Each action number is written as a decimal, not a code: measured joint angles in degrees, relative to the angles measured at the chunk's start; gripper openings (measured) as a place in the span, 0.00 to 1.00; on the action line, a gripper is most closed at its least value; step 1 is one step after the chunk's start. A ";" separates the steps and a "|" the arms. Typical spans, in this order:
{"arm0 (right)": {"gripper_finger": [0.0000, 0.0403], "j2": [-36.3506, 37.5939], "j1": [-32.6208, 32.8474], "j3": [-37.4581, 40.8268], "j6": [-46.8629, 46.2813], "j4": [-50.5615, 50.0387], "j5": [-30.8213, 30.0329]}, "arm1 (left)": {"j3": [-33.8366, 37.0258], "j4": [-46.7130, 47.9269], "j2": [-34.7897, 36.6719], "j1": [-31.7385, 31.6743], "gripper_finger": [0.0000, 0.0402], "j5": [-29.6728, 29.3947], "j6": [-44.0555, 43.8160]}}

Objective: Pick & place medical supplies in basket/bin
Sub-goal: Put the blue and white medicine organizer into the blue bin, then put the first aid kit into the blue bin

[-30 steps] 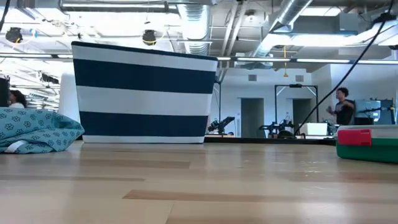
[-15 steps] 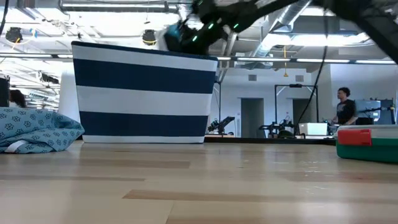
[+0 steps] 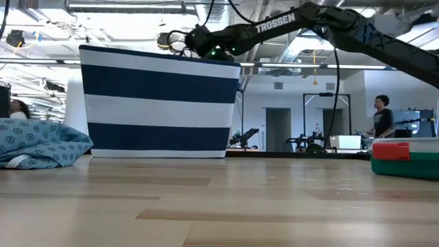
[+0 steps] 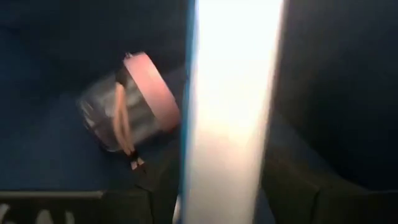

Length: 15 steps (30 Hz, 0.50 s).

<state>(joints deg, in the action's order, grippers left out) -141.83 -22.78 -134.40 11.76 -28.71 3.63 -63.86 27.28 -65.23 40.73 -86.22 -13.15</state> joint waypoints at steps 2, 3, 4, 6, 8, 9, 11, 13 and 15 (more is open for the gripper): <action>0.51 0.03 -0.34 0.09 0.78 -1.46 -0.93 | 0.00 -0.08 -0.02 0.00 0.00 0.02 -0.09; 0.52 0.03 -0.54 0.13 0.83 -1.73 -1.80 | 0.00 -0.21 -0.02 0.00 0.00 0.08 -0.35; 0.53 0.07 -0.67 0.11 0.89 -1.83 -2.49 | 0.00 -0.21 -0.02 0.00 0.00 0.07 -0.68; 0.53 0.86 -1.02 -0.37 1.60 -3.02 -3.44 | 0.00 -0.20 -0.02 0.00 0.00 0.01 -0.96; 0.53 2.83 -1.10 -0.45 3.23 -2.14 -3.90 | 0.00 -0.21 -0.02 -0.02 0.00 -0.03 -0.94; 0.53 4.52 -1.10 -0.43 3.70 -2.33 -3.92 | 0.00 -0.18 -0.02 -0.01 0.00 -0.10 -0.94; 0.53 8.60 -0.77 -0.43 4.39 -2.32 -3.79 | 0.00 0.05 -0.01 -0.02 0.00 -0.46 -0.96; 0.52 12.81 -0.25 -0.56 4.80 -2.66 -3.65 | 0.00 0.20 -0.02 -0.02 0.00 -0.49 -0.96; 0.50 16.97 0.63 -0.58 4.80 -4.74 -3.57 | 0.00 0.19 -0.02 -0.02 0.00 -0.54 -0.96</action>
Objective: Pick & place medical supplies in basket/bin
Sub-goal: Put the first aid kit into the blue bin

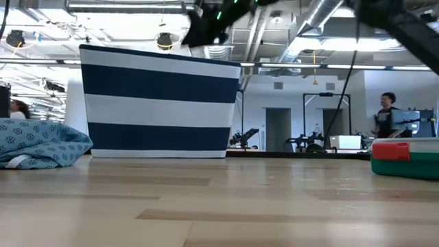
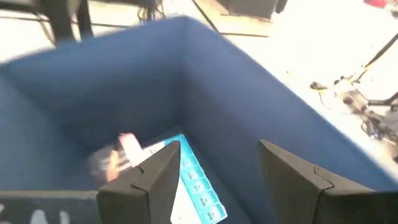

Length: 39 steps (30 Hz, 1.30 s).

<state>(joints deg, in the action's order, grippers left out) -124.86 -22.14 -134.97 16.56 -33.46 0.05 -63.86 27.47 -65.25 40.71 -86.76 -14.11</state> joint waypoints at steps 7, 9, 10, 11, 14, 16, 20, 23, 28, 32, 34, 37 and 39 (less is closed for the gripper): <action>0.47 14.87 7.05 -0.02 4.26 -17.12 -0.39 | 0.00 0.04 0.01 0.00 0.00 0.60 -0.02; 0.46 17.83 9.87 -0.02 3.54 -23.51 -2.66 | 0.00 0.04 0.00 0.00 0.00 1.59 -0.02; 0.47 18.78 11.45 0.02 2.00 -26.44 -4.42 | 0.00 0.02 0.00 0.02 0.00 2.35 -0.04; 0.47 19.68 12.95 0.06 0.12 -29.65 -6.22 | 0.00 0.04 0.00 0.00 0.00 3.04 -0.24; 0.47 22.17 16.96 0.15 -5.65 -40.77 -10.89 | 0.00 0.04 0.00 0.01 0.00 4.00 -1.77; 0.47 23.35 19.11 0.13 -9.24 -49.19 -14.92 | 0.00 0.04 0.00 0.00 0.00 4.02 -2.41; 0.45 23.71 20.91 1.77 -24.29 -56.00 -21.81 | 0.00 0.02 0.00 0.02 0.00 4.06 -3.57; 0.42 25.67 22.17 5.51 -29.55 -56.48 -15.63 | 0.00 0.07 -0.03 0.00 0.00 4.93 -4.79; 0.39 27.99 26.67 15.54 -37.66 -56.55 -10.37 | -0.02 0.43 -0.87 0.28 0.00 6.97 -6.34; 0.38 33.37 30.82 26.57 -41.93 -56.95 -9.05 | -0.02 0.63 -1.55 0.65 0.00 8.33 -6.64; 0.38 36.49 32.84 32.23 -44.01 -56.36 -7.41 | -0.02 0.82 -1.51 0.72 0.00 8.27 -6.65; 0.38 41.91 36.16 40.24 -51.83 -56.47 -7.37 | -0.02 1.73 -1.51 0.72 0.00 8.28 -6.67; 0.38 46.26 38.84 45.37 -59.44 -56.45 -8.44 | -0.02 1.81 -1.51 0.72 0.00 8.26 -6.67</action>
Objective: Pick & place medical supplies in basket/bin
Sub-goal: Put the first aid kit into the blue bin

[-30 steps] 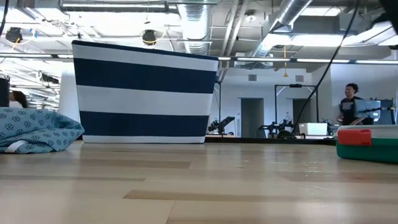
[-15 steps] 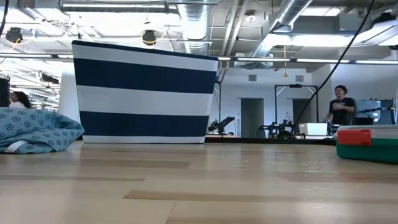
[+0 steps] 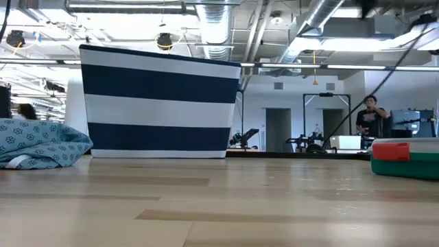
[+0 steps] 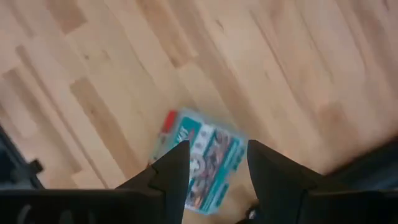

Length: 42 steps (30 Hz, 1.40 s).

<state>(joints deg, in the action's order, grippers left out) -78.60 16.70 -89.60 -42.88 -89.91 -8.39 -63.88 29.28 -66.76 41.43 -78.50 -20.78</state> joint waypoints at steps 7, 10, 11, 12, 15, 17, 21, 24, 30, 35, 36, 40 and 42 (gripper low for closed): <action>0.38 6.72 11.79 16.85 -28.74 12.02 -1.08 | 0.00 0.22 0.00 0.00 0.00 1.32 -0.29; 0.38 4.54 15.08 20.19 -33.13 19.04 1.68 | 0.00 0.38 0.00 0.02 0.00 1.29 -1.54; 0.38 3.25 15.75 20.53 -33.68 21.25 2.56 | 0.00 0.50 -0.02 0.02 0.00 1.30 -1.90; 0.38 1.65 16.26 20.54 -33.71 22.95 3.22 | 0.00 0.52 -0.01 0.02 0.00 1.31 -2.32; 0.38 -3.79 17.43 19.79 -33.69 25.99 4.12 | 0.00 0.53 -0.02 0.02 0.00 1.61 -2.56; 0.38 -7.90 17.96 19.15 -33.68 26.07 4.93 | 0.00 0.53 -0.01 0.02 0.00 1.62 -2.56; 0.38 -15.97 18.59 18.40 -33.70 25.23 8.60 | 0.00 0.85 -0.02 0.02 0.00 1.62 -2.56; 0.38 -20.79 18.53 18.40 -33.70 25.22 8.96 | 0.00 1.03 -0.02 0.00 0.00 1.62 -2.56; 0.38 -24.00 18.00 18.33 -35.71 25.23 7.92 | 0.00 2.80 -0.02 0.00 0.00 1.66 -2.58; 0.38 -23.92 17.44 18.29 -36.72 23.93 5.72 | 0.00 4.06 -0.02 0.00 0.00 2.52 -2.99; 0.38 -23.92 17.27 18.29 -36.71 22.97 5.64 | 0.00 4.30 -0.02 0.00 0.00 2.82 -3.02; 0.38 -23.89 16.87 18.64 -36.71 23.70 5.49 | 0.00 4.55 0.00 0.00 0.00 3.62 -3.02; 0.38 -23.89 16.93 18.64 -36.71 24.80 5.49 | 0.00 4.70 -0.02 0.00 0.00 3.83 -3.02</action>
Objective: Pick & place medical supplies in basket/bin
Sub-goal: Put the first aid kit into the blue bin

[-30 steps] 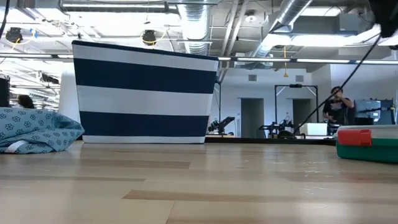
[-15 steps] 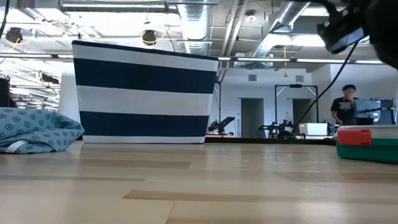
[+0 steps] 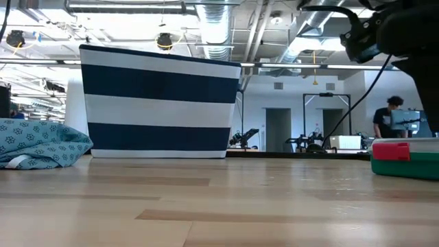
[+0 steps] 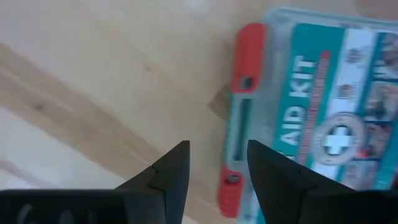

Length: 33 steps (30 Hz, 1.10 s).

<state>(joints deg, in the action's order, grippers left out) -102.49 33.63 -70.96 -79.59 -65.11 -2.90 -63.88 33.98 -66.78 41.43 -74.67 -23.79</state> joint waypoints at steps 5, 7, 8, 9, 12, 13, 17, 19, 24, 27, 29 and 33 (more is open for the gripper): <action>0.38 -0.03 0.02 0.00 -0.01 1.48 0.01 | 0.00 0.08 0.00 0.00 0.00 0.00 -0.02; 0.38 -0.80 0.02 -0.04 -0.02 1.38 -0.12 | 0.00 0.11 0.01 0.00 0.00 0.01 -0.02; 0.38 -1.09 0.10 0.00 0.02 0.83 -0.27 | 0.00 0.11 0.01 0.00 0.00 0.24 -0.02; 0.38 -1.15 0.21 0.04 0.04 -0.20 -0.28 | 0.00 0.11 0.01 0.00 0.00 0.62 -0.02; 0.38 -2.51 0.42 -0.03 0.08 -0.70 -0.17 | 0.00 0.71 0.00 0.00 0.00 1.38 -1.09; 0.38 -2.92 0.44 0.07 0.33 -1.21 -0.01 | 0.00 1.22 0.00 0.00 0.00 1.38 -1.63; 0.38 -3.86 0.42 0.01 1.26 -0.21 0.74 | 0.02 4.03 0.00 0.00 0.00 1.42 -5.08; 0.38 -3.70 0.39 0.09 1.88 0.21 1.09 | 0.02 5.18 0.02 0.00 0.00 1.42 -6.72; 0.38 -3.68 0.40 0.00 2.05 -0.34 0.97 | 0.02 5.85 0.02 0.00 0.00 1.40 -8.12; 0.38 -3.68 0.65 0.00 2.05 -0.51 0.96 | 0.02 5.85 0.01 0.00 0.00 1.40 -8.35; 0.38 -3.68 0.99 0.00 2.04 -0.02 0.98 | 0.02 5.84 0.02 0.00 0.00 1.41 -8.35; 0.38 -3.68 1.82 0.00 1.61 -0.05 1.13 | 0.02 5.83 0.02 0.00 0.00 1.40 -8.37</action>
<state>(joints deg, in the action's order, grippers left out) -106.17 35.45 -70.96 -77.98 -65.16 -1.76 -63.86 39.81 -66.76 41.43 -73.27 -32.16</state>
